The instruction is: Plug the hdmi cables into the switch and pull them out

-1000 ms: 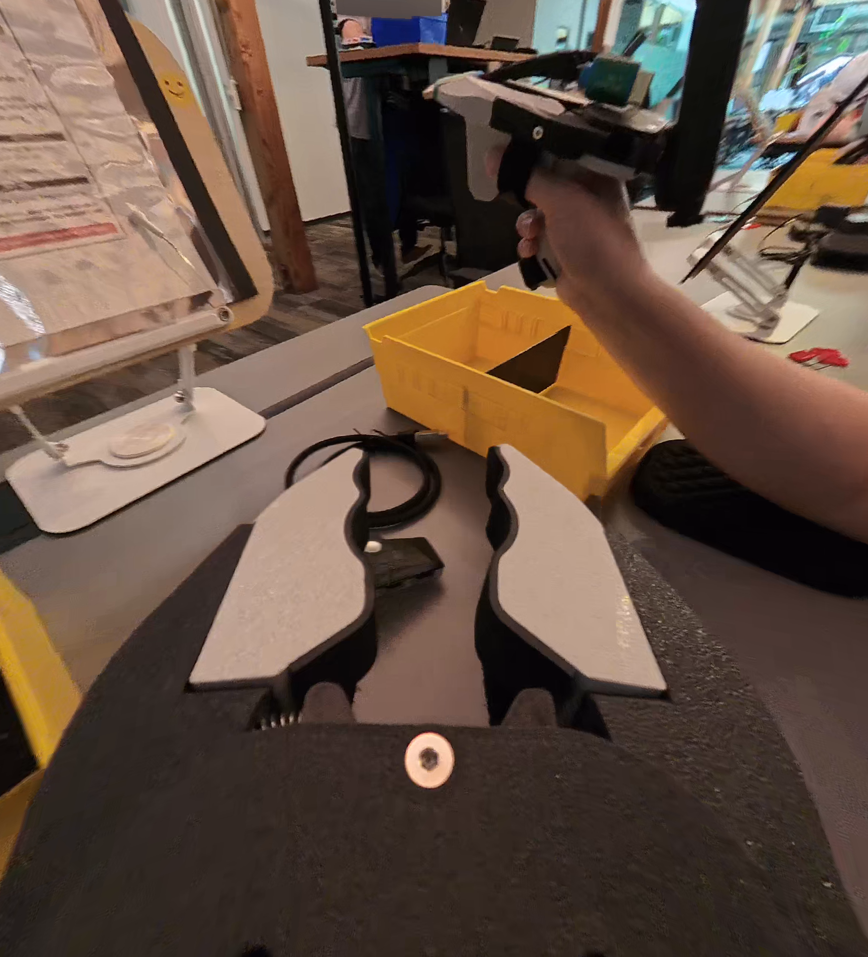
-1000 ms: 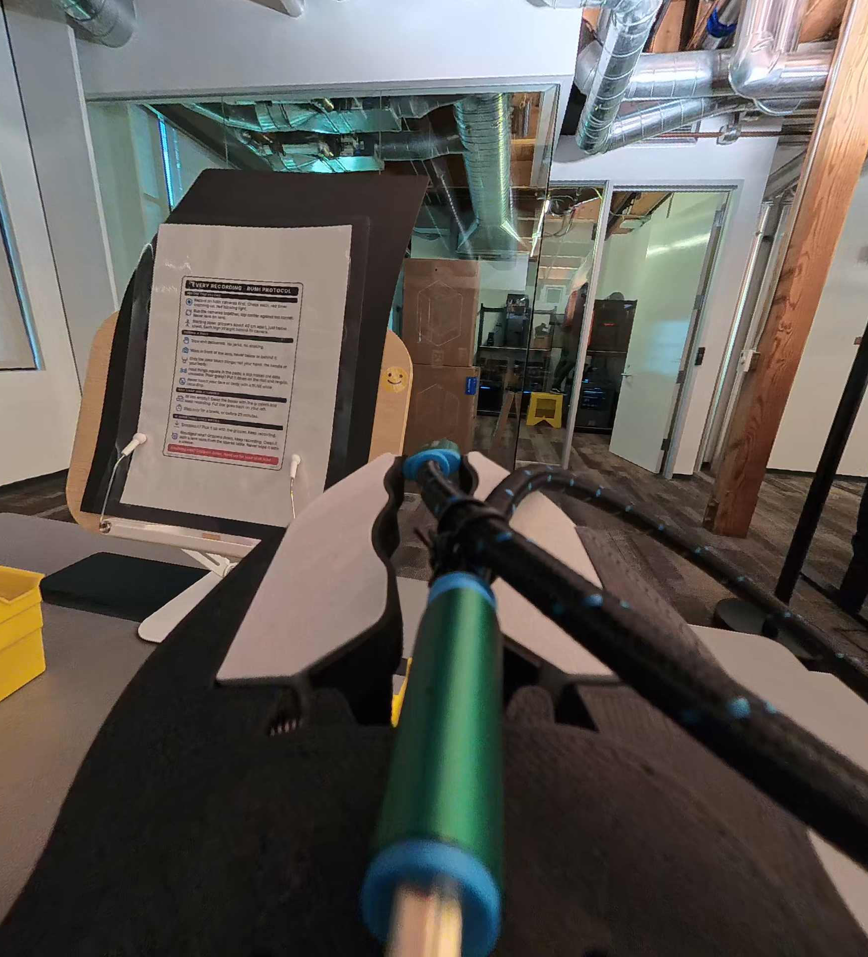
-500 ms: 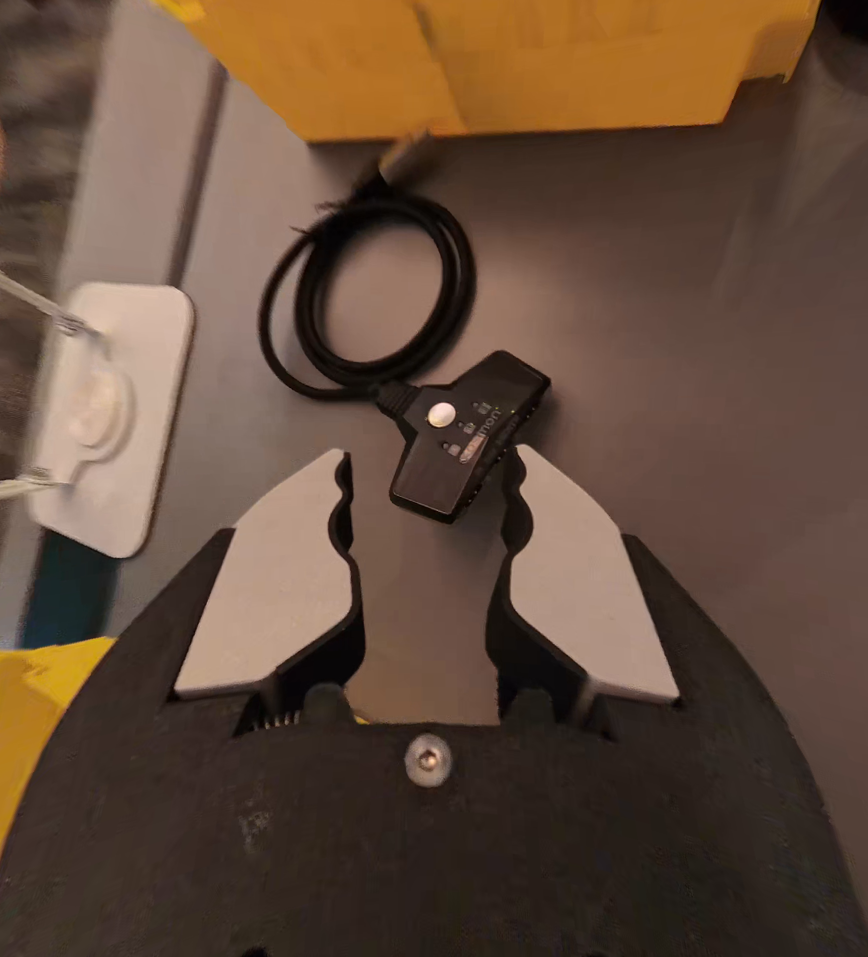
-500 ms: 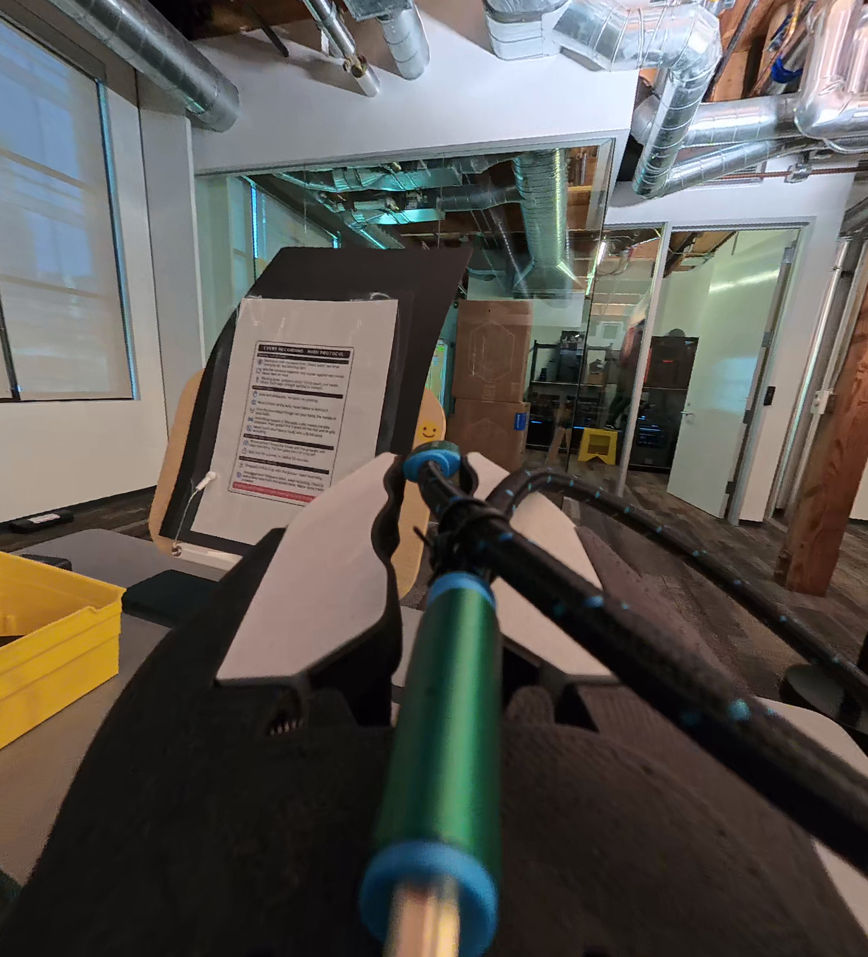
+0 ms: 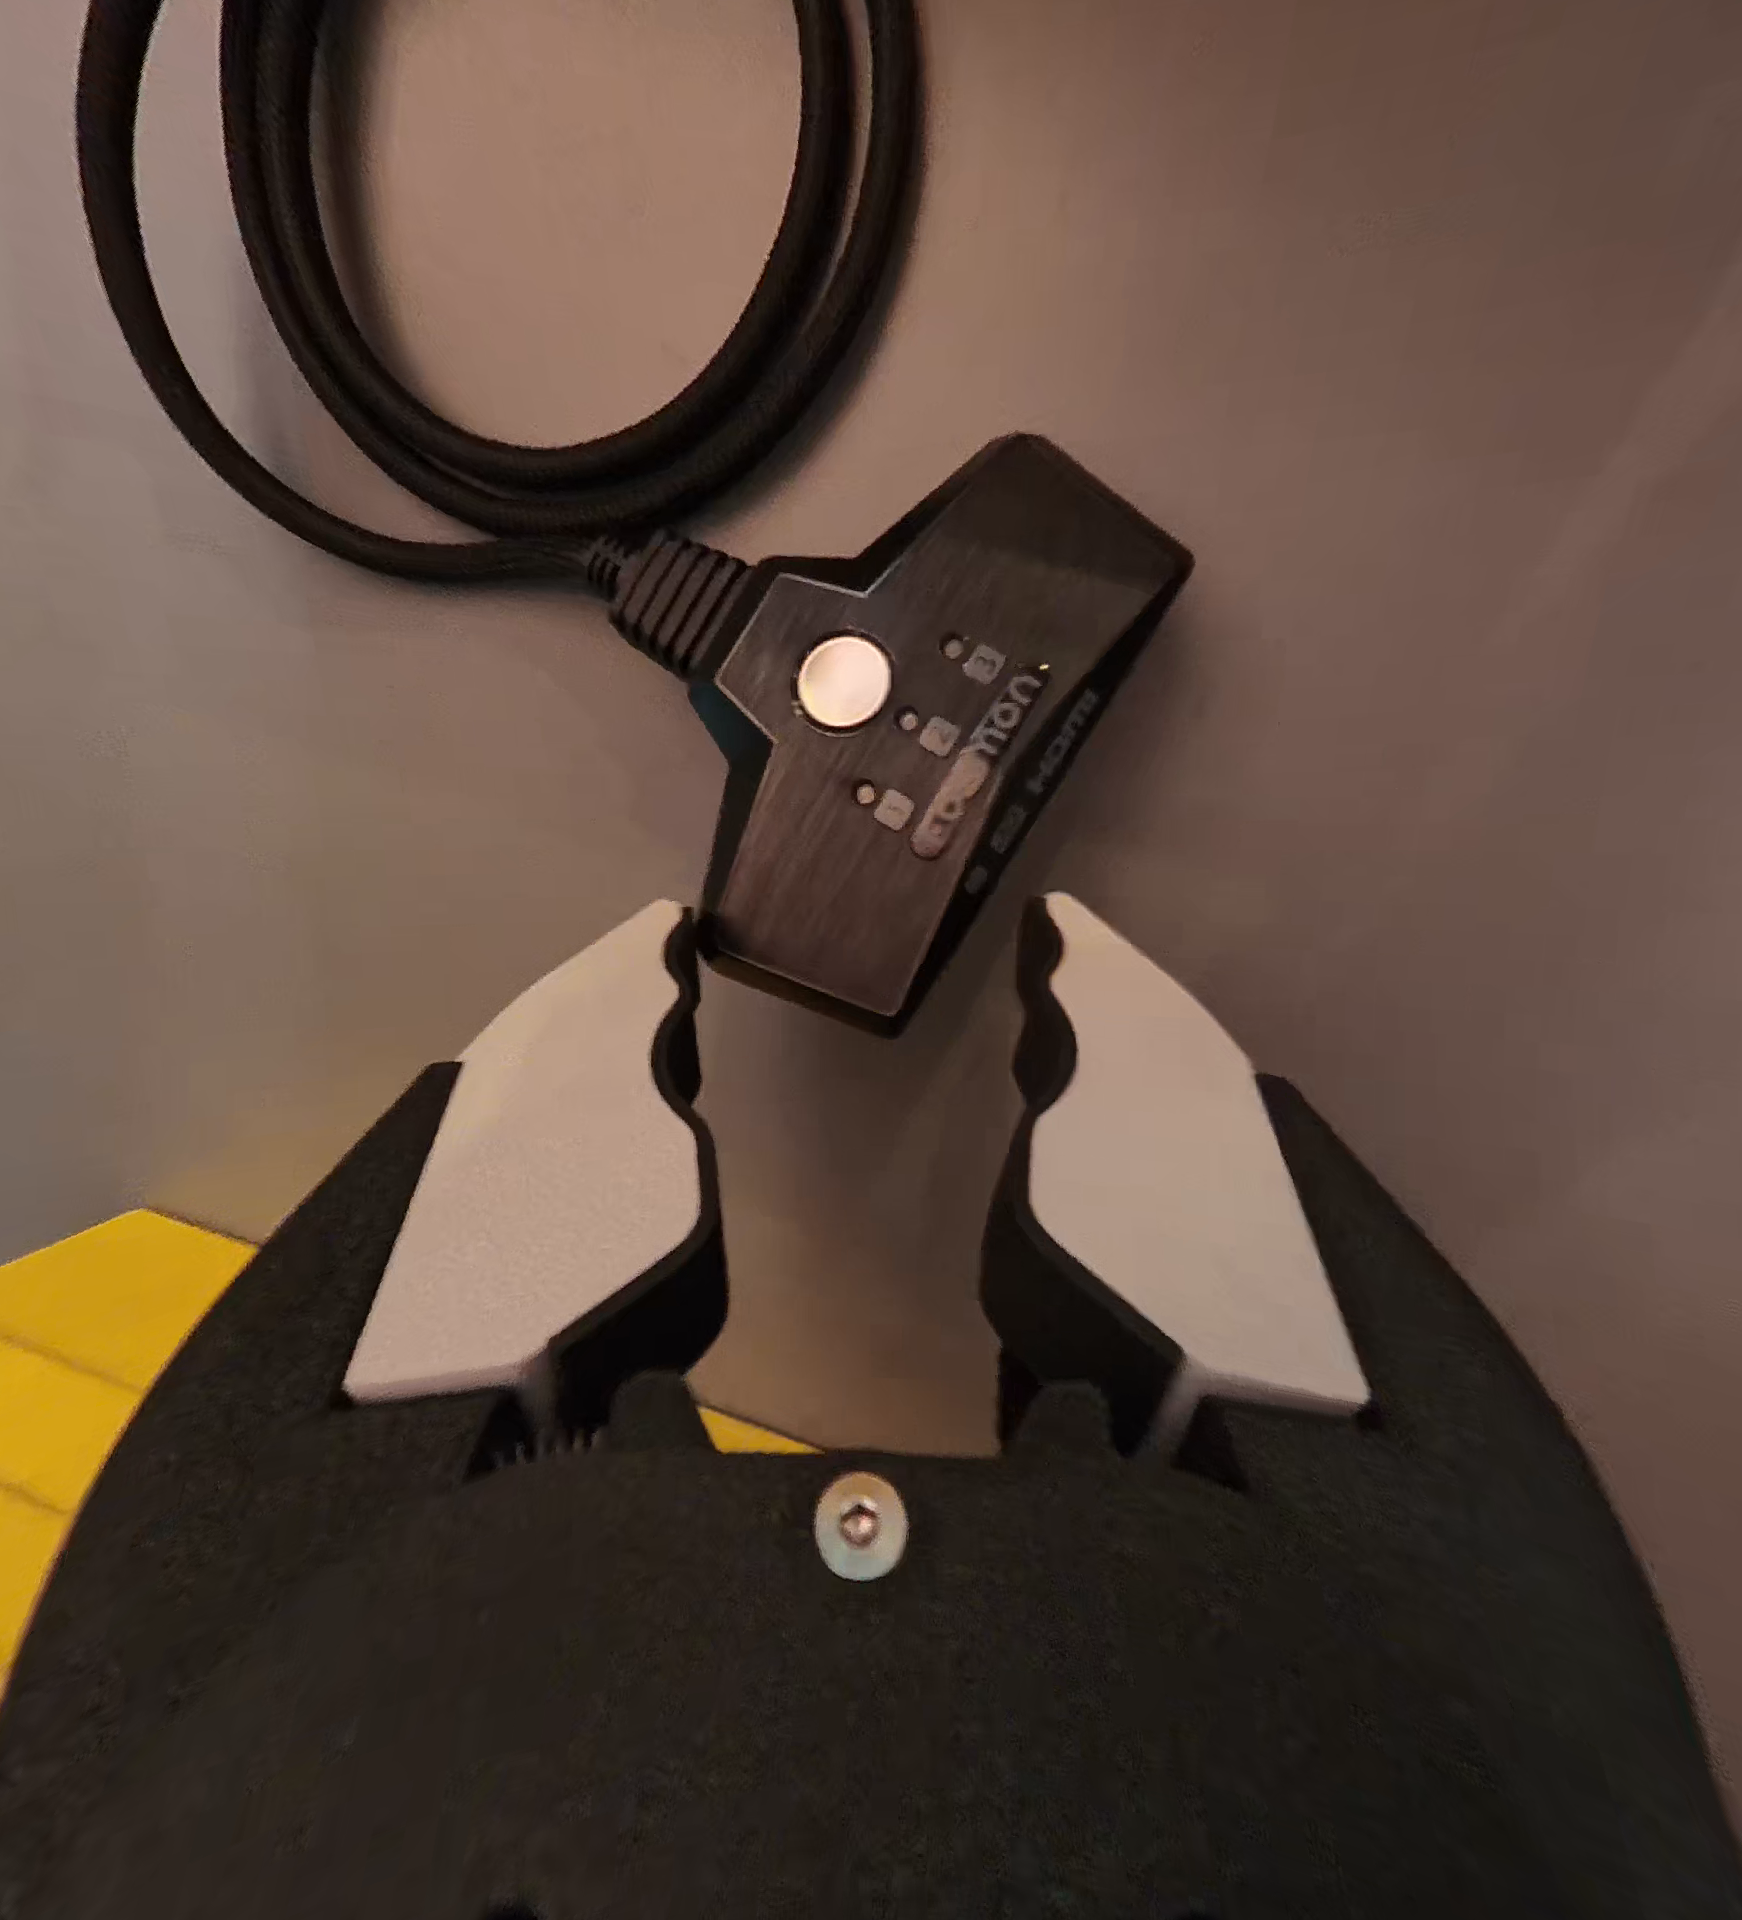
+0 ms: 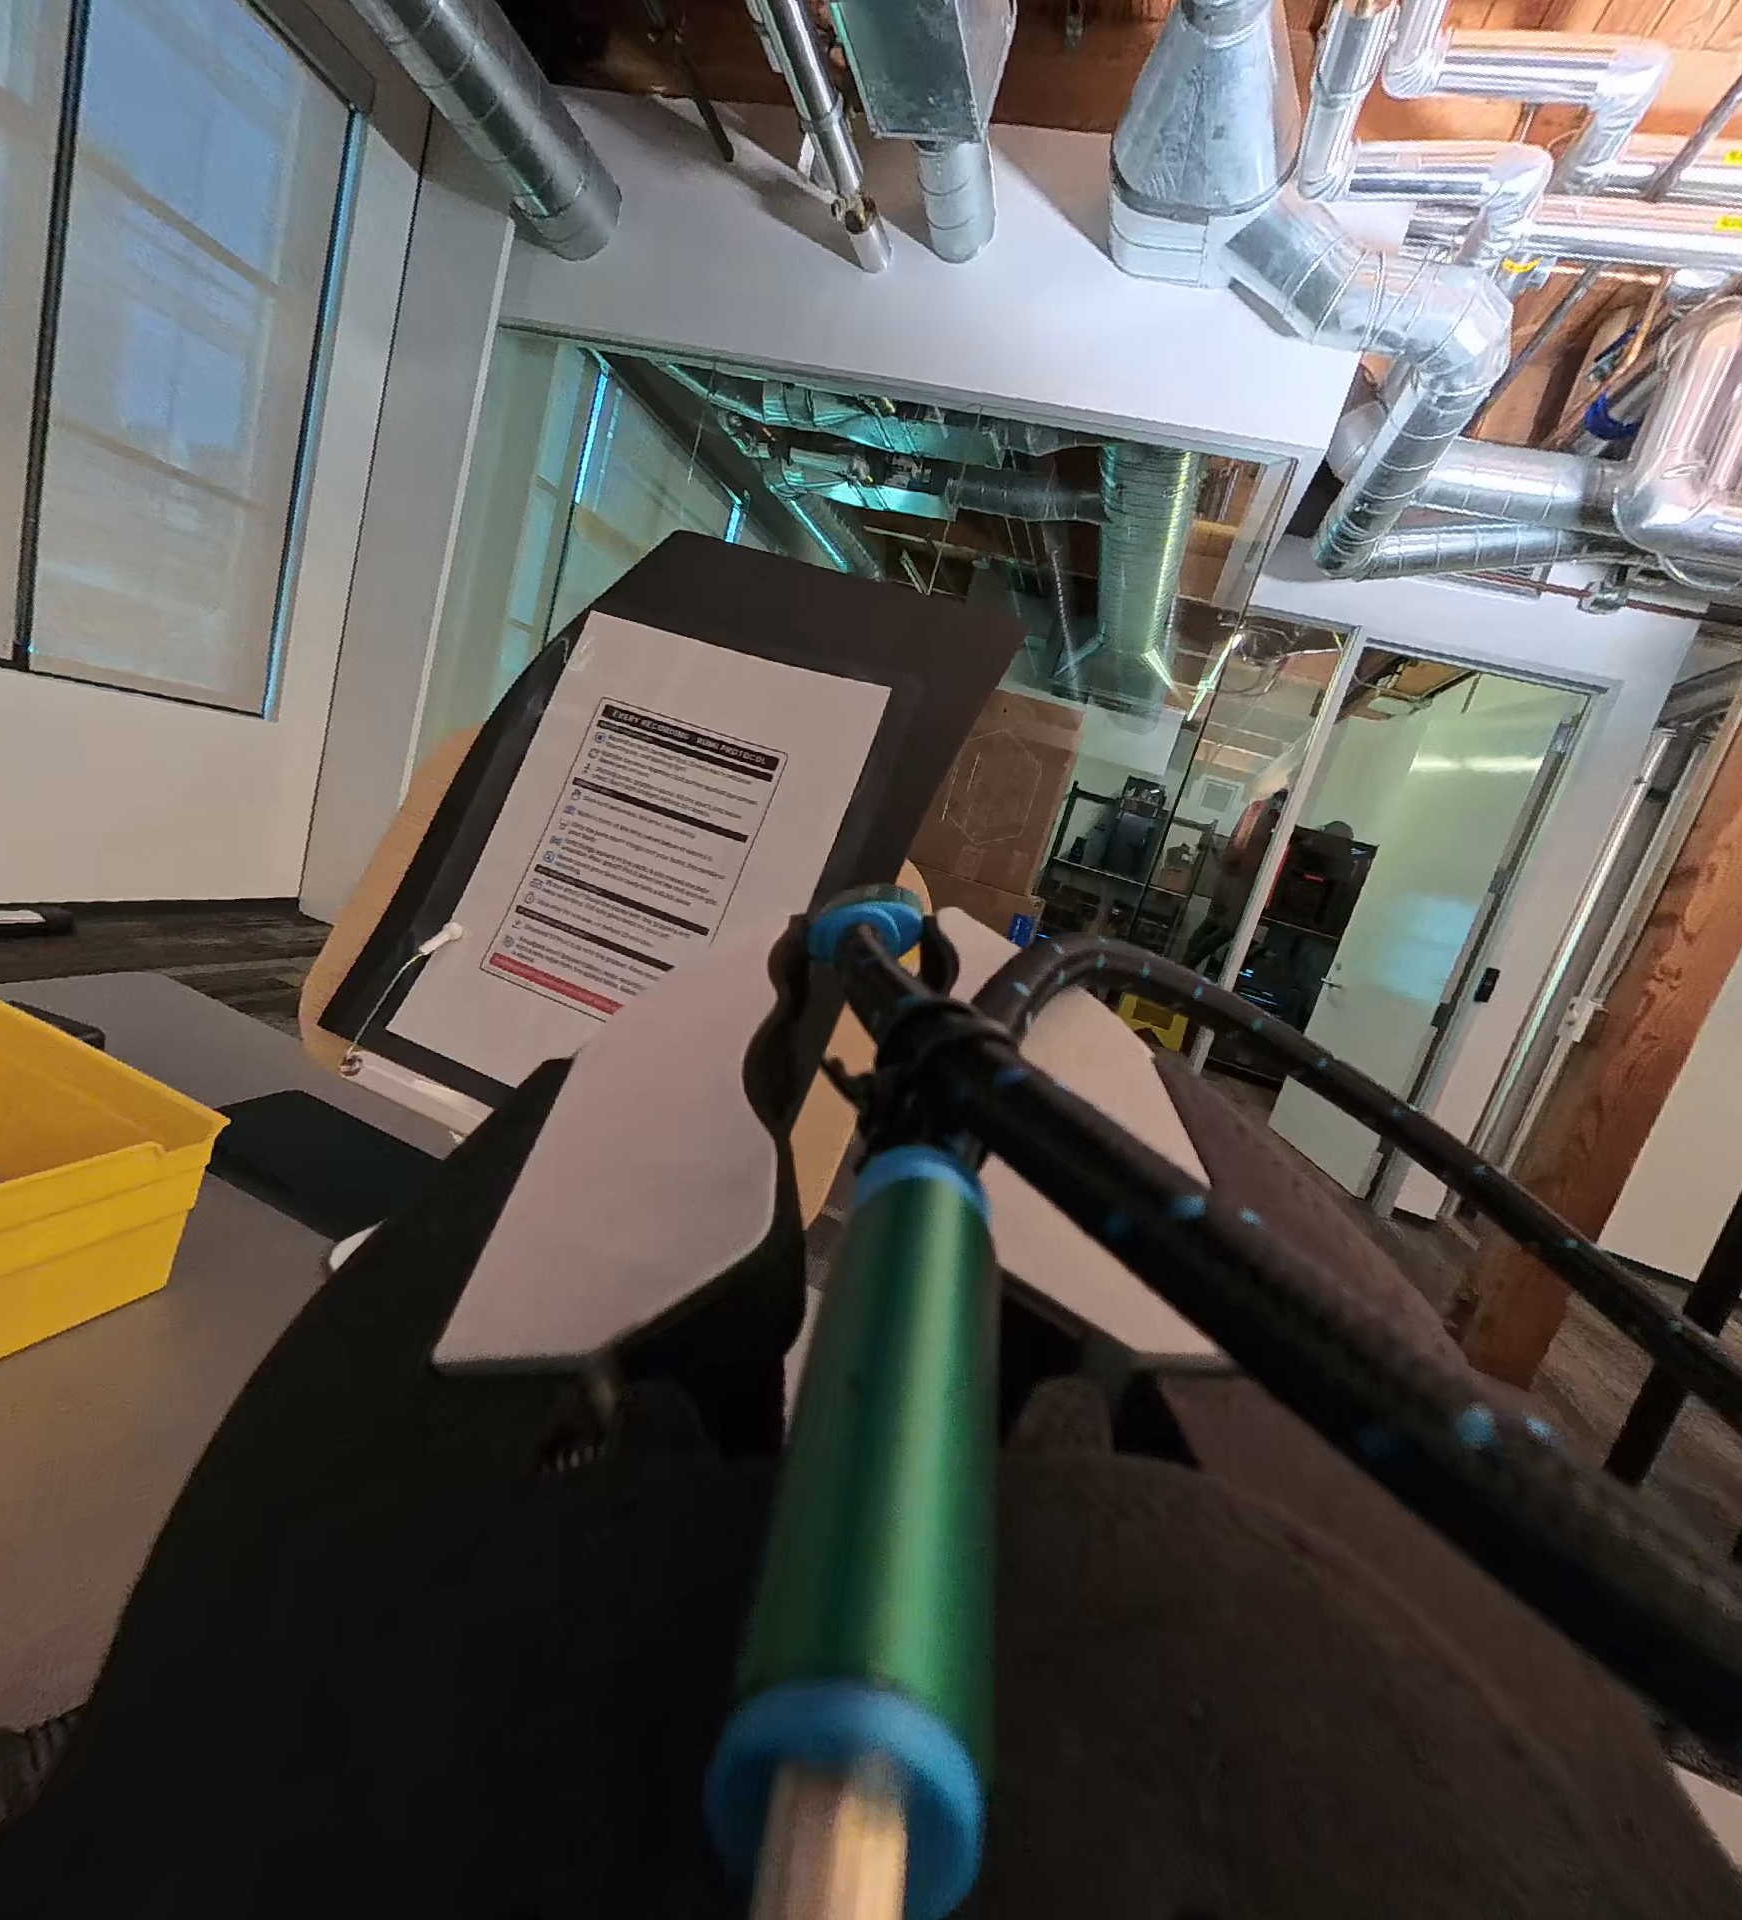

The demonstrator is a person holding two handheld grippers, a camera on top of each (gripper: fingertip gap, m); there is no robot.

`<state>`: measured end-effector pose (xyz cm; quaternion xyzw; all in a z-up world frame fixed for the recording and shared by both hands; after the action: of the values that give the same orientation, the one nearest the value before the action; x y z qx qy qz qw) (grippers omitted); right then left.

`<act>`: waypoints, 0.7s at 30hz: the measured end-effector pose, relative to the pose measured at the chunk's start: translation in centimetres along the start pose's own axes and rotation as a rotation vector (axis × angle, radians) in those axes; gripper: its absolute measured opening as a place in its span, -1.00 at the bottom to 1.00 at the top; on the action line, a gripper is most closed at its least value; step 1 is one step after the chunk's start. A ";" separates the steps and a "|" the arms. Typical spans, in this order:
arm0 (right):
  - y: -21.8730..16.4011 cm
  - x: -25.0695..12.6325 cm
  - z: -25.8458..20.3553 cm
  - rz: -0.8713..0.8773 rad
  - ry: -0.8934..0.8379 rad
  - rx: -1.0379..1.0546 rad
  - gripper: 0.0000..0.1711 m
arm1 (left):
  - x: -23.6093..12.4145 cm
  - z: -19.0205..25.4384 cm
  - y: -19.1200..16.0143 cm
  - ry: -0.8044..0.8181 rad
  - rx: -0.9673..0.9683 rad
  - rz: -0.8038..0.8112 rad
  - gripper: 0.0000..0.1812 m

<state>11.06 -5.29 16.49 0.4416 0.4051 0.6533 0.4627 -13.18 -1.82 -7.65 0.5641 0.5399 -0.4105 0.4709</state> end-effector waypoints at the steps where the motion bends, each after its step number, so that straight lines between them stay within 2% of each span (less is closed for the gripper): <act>1: -0.1 0.0 0.0 0.001 0.003 0.003 -0.77 | 0.1 0.0 0.0 0.005 -0.007 -0.013 -0.43; 5: -0.7 0.4 0.8 -0.046 -0.035 0.034 -0.76 | 0.5 1.0 -0.2 -0.026 -0.096 -0.059 -0.44; 14: -2.2 0.7 3.0 -0.129 -0.170 0.075 -0.77 | 0.5 5.0 -2.5 0.014 -0.522 -0.047 -0.45; 17: -2.5 0.9 3.0 -0.140 -0.175 0.068 -0.77 | 0.2 6.3 -2.7 -0.096 -0.665 -0.014 -0.48; 21: -2.7 1.2 2.7 -0.148 -0.158 0.066 -0.77 | -1.0 8.4 -1.6 -0.371 -0.728 0.068 -0.35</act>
<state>14.05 -3.20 14.96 0.4758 0.4202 0.5667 0.5253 -14.52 -10.33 -8.66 0.2945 0.5368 -0.2719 0.7424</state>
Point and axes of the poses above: each gripper's, where its closed fingertips meet, x out along the fingers, y out of its top, z = x × y across the jaws, the point moved 6 cm from there along -x, back along the fingers, and after that the axes turned 11 degrees about -z, right-handed, at the moved point
